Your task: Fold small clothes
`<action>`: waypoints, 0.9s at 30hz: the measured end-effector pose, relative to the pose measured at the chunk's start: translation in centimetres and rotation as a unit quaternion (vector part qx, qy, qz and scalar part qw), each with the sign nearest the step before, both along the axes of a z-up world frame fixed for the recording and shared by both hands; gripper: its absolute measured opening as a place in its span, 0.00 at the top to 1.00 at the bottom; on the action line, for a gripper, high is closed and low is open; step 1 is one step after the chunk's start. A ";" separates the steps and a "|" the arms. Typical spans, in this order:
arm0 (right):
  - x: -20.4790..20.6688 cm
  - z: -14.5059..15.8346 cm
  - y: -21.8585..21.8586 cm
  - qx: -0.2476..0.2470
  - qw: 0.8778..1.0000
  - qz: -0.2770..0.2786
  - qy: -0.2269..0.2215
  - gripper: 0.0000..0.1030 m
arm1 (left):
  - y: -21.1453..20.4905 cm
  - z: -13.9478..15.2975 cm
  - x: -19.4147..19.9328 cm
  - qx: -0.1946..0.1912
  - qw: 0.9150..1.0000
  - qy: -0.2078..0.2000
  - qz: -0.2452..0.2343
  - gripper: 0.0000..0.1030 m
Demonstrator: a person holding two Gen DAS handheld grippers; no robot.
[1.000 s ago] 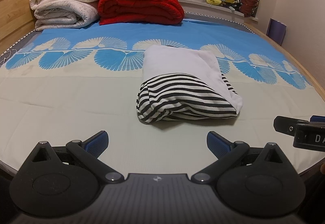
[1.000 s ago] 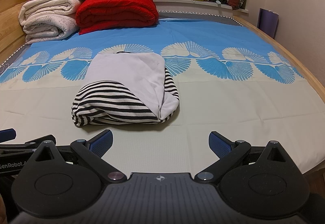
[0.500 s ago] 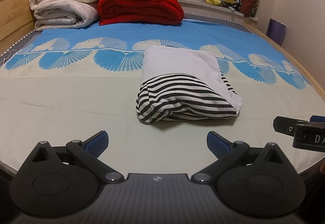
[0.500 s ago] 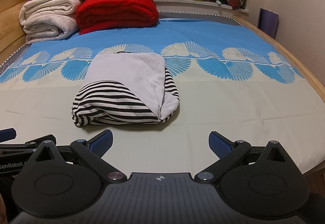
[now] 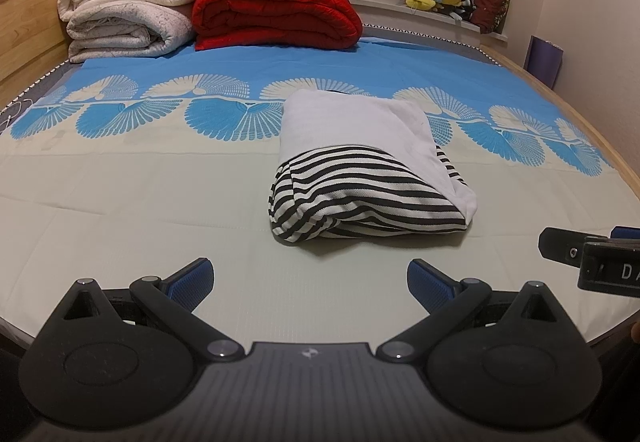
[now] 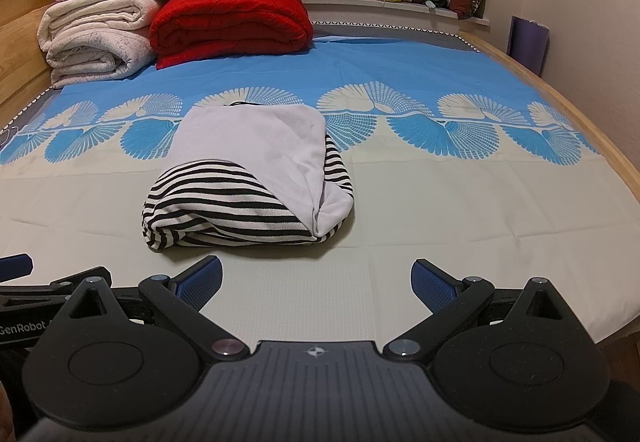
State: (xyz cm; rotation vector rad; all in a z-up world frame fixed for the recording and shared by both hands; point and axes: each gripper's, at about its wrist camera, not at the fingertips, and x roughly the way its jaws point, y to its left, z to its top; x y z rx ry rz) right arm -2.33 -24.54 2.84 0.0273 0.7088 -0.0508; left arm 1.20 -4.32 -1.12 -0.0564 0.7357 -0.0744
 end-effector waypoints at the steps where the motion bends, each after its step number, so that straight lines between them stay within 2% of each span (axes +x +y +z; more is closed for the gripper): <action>1: 0.0 0.0 0.0 0.000 1.000 0.000 0.000 0.03 | 0.1 0.0 0.0 0.000 1.000 0.000 0.000 0.00; 27: 0.0 -0.1 0.7 0.001 1.000 0.000 0.002 0.03 | 0.6 -0.2 -0.1 0.001 1.000 0.000 -0.003 0.00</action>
